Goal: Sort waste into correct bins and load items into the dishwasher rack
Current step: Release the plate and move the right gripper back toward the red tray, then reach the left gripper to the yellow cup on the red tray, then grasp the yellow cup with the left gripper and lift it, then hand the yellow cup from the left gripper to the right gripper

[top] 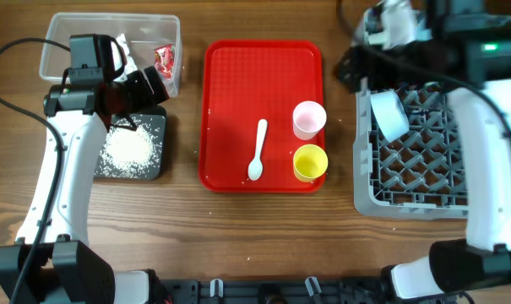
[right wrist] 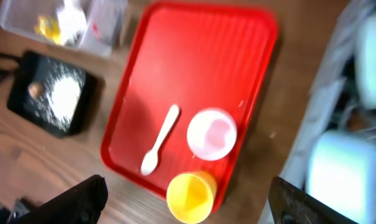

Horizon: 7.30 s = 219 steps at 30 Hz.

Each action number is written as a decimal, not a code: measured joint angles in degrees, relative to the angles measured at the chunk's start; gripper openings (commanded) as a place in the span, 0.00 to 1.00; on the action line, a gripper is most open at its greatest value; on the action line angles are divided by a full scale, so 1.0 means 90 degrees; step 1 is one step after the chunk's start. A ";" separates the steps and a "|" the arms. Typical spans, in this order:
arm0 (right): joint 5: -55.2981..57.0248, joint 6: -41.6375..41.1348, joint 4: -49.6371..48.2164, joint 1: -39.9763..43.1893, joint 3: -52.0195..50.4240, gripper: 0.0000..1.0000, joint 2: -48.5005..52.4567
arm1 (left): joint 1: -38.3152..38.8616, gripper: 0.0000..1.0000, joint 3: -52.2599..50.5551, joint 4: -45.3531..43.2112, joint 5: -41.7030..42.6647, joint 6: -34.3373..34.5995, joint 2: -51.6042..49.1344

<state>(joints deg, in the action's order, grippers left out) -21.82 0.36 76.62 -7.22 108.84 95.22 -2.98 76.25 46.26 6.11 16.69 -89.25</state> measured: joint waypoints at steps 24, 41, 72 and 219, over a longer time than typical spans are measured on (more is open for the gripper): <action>0.1270 -0.0219 -0.1188 0.0896 -0.0614 1.00 -0.0498 | 0.0002 0.84 0.0000 -0.0381 0.0993 -0.0005 0.0000; 0.1309 -0.0182 -0.1090 0.1982 -0.0680 1.00 -0.1161 | 0.3942 0.06 0.0000 -0.0595 0.0777 -0.0245 -0.0367; 0.1265 -0.0182 -0.0945 0.1982 -0.0750 1.00 -0.1151 | 0.5090 0.12 0.0000 -0.0877 0.0804 0.0498 -0.1834; -0.6071 -0.2710 -0.6679 0.0131 -0.0840 0.92 0.1804 | 0.1183 0.04 -0.0034 -0.7956 0.5780 0.4002 -0.1217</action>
<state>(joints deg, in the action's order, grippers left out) -76.47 -24.03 16.51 -6.04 101.27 111.46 7.66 75.94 -25.34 58.13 52.71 -100.20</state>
